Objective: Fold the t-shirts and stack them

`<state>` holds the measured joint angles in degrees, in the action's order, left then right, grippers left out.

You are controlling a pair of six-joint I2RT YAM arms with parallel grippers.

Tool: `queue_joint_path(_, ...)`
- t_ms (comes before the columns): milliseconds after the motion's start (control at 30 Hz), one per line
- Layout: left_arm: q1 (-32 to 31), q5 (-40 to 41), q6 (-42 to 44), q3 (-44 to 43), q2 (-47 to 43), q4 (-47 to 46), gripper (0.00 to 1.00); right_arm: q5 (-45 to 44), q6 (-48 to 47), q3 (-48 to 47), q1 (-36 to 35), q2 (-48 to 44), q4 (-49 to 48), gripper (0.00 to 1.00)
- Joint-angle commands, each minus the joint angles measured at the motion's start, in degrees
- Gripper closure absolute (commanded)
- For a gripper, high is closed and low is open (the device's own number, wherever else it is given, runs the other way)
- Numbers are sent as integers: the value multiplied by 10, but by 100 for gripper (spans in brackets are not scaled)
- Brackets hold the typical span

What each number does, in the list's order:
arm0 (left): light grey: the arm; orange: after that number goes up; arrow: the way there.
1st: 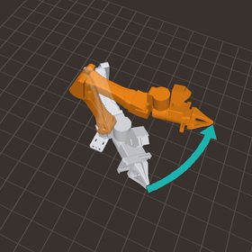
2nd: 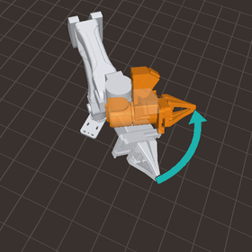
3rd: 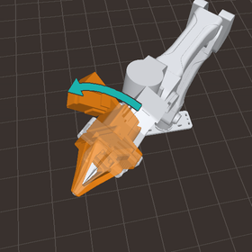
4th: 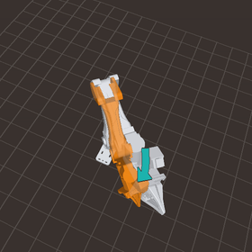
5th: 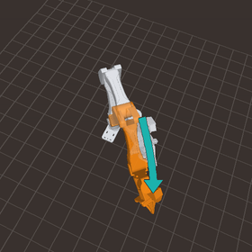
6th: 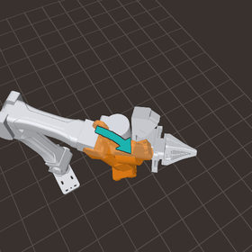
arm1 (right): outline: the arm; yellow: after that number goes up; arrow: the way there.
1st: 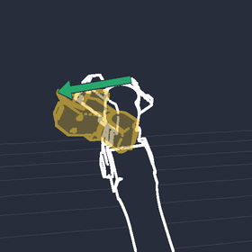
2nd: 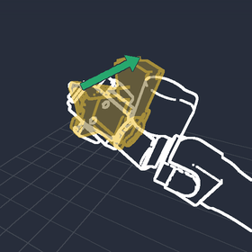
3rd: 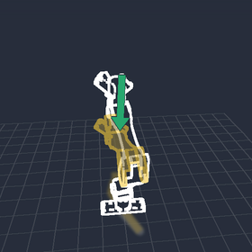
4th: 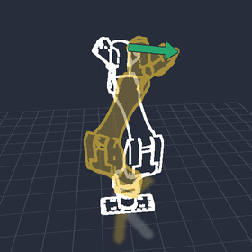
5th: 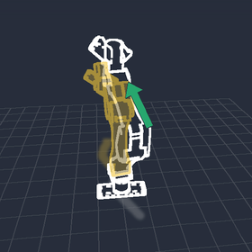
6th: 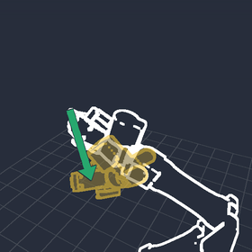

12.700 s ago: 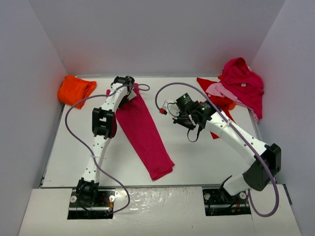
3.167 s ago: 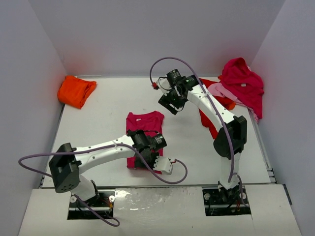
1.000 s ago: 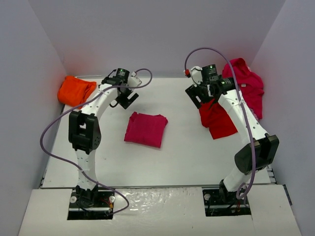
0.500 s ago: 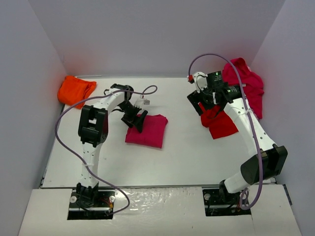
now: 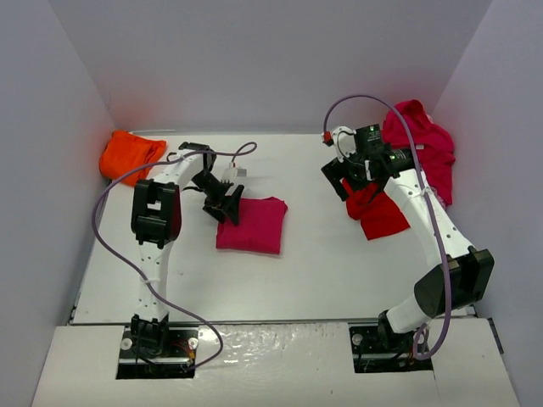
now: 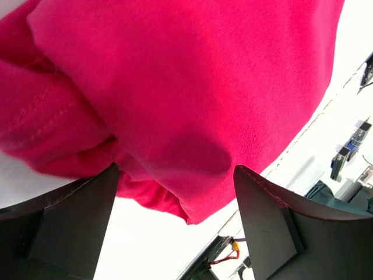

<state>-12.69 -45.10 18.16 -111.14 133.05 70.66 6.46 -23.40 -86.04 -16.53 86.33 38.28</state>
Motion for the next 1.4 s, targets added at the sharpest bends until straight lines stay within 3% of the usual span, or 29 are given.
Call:
queue_joint_path(0, 26, 10, 8, 8, -69, 21, 23, 3, 2, -10, 3, 5, -20, 21)
queue_joint_path(367, 39, 10, 10, 110, -153, -12, 24, -1, 3, -3, 5, -1, -25, 20)
queue_joint_path(700, 40, -40, 25, 120, -59, 19, 29, -1, 5, -3, 7, -13, -26, 20)
queue_joint_path(967, 40, -23, 17, 157, -68, 2, 29, 4, 5, -7, 7, -1, -26, 19)
queue_joint_path(1367, 33, -96, 35, 114, 48, 34, 31, 6, 6, -5, 7, -1, -25, 19)
